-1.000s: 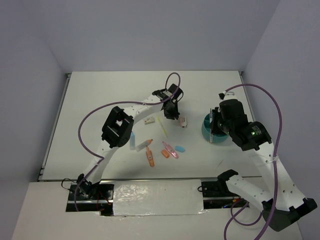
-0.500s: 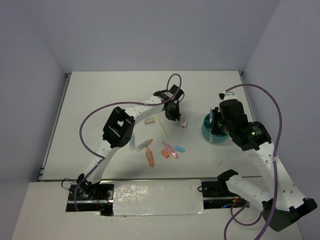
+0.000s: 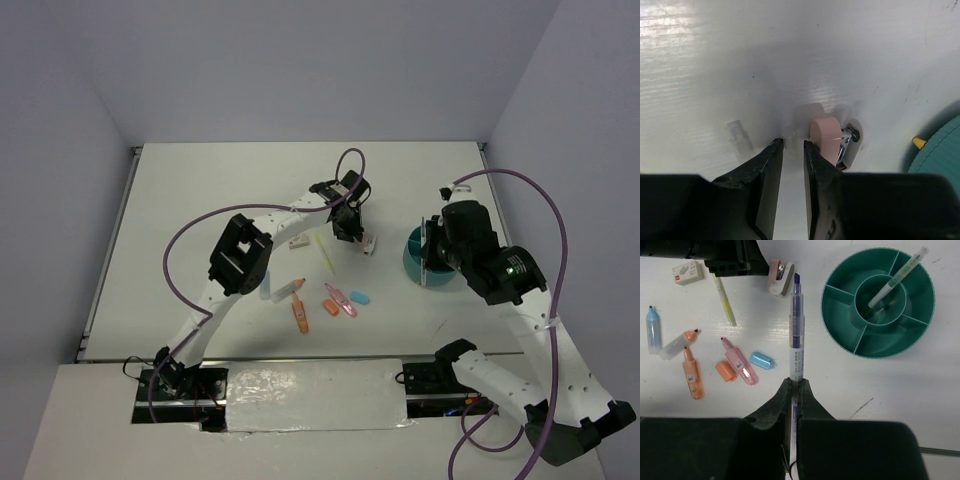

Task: Sort the stationery into containers
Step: Pick up the pen cap from the center of the board.

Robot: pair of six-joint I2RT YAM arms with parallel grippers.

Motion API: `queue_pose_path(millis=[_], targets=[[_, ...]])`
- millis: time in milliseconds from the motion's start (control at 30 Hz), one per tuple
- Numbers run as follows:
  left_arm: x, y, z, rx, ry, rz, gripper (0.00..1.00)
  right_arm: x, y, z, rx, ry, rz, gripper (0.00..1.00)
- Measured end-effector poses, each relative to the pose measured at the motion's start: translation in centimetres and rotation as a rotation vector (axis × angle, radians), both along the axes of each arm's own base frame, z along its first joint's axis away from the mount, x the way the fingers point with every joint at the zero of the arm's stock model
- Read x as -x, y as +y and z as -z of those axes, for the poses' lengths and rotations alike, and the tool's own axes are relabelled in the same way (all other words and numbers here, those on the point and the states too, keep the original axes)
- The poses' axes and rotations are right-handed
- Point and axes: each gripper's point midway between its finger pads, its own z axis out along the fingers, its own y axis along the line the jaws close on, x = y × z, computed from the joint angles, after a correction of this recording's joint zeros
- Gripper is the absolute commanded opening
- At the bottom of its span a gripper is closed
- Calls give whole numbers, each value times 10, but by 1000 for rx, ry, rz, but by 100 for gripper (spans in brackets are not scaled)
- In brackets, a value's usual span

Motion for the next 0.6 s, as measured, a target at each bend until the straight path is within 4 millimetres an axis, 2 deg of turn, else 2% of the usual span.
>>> queue_pose_path(millis=[333,533,600], targets=[[-5,-9,3,-70,-53,-2,37,3,-1,-4,-9,-19,-1,0],[-5,-6,4,-108,-74,-12,30,6,-1,-8,-21,-34,-7,0],[-5,-6,4,-123,-80,-15,25,7,-1,-9,-23,-39,-11,0]])
